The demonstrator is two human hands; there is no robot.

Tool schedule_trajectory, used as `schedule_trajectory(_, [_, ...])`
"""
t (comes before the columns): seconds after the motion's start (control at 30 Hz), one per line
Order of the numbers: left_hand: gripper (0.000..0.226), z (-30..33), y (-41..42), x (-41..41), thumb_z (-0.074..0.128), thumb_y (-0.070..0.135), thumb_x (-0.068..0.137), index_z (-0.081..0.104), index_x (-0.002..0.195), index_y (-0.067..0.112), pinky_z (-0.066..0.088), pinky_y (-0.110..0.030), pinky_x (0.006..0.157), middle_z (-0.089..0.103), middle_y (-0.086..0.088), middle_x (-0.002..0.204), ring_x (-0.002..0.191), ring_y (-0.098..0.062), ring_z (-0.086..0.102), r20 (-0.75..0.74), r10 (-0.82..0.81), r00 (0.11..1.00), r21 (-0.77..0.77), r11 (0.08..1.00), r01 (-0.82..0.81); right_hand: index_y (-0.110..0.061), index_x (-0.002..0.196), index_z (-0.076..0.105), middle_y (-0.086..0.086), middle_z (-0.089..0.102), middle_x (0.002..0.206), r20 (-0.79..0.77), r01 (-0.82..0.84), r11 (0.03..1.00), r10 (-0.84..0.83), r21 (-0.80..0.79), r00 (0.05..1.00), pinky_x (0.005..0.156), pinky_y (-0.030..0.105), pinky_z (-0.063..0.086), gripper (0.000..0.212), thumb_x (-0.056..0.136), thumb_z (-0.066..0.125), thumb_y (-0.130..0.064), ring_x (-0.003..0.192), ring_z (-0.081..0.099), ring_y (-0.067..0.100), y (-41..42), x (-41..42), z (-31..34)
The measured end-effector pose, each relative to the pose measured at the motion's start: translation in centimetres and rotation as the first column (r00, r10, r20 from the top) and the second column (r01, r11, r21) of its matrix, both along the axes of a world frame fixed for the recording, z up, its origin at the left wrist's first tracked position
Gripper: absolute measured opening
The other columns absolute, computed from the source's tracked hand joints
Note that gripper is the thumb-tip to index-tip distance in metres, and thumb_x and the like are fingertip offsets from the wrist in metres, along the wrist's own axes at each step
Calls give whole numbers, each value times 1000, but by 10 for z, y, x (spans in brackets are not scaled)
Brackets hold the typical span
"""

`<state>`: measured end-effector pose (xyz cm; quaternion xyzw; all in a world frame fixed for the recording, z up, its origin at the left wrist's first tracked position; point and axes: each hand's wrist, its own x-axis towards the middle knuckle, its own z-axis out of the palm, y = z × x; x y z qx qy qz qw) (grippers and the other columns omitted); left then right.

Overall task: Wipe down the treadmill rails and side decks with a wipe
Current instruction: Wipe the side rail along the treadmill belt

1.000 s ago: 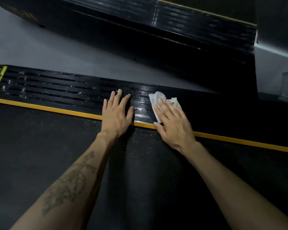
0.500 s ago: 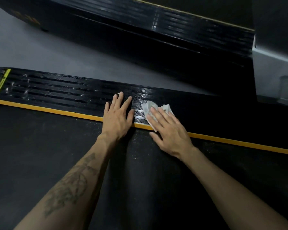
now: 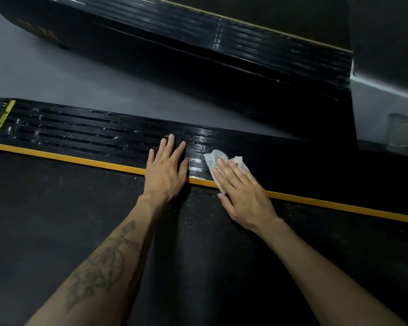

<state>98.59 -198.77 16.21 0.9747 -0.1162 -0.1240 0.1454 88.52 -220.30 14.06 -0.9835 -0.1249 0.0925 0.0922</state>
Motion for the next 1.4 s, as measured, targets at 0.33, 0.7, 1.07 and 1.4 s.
schedule_trajectory(0.33, [55,-1,3,-1,39,38,109,26,162,27,4,-46,129,6,-1,172,159,-20,2,0,-9,1000,-22,1000,9,-19,165,3,4,-9,172,-59,27,1000,-26,7,998,129,48,6,76,101,18,-58,159,-12,22,48,10,2])
schedule_trajectory(0.7, [55,-2,4,-1,37,39,110,25,162,28,4,-46,129,6,-1,172,159,-20,2,9,-18,1000,-13,1000,18,-17,165,1,7,-11,172,-69,242,970,-241,10,968,129,44,-2,80,98,8,-61,158,-12,24,61,21,5])
schedule_trajectory(1.07, [54,-3,7,-4,38,38,110,27,162,27,4,-43,129,8,-1,172,159,-20,4,33,-42,999,-15,999,43,-17,163,-8,4,-18,170,-112,192,981,-195,-31,974,130,43,2,77,106,29,-53,158,-16,20,39,17,12])
schedule_trajectory(1.4, [56,2,18,4,45,47,105,39,157,27,19,-42,123,26,-2,169,156,-20,21,67,-95,993,36,995,93,-20,164,-5,2,-14,172,-80,-9,1000,8,-20,997,130,45,8,76,105,32,-50,158,-14,18,34,0,11])
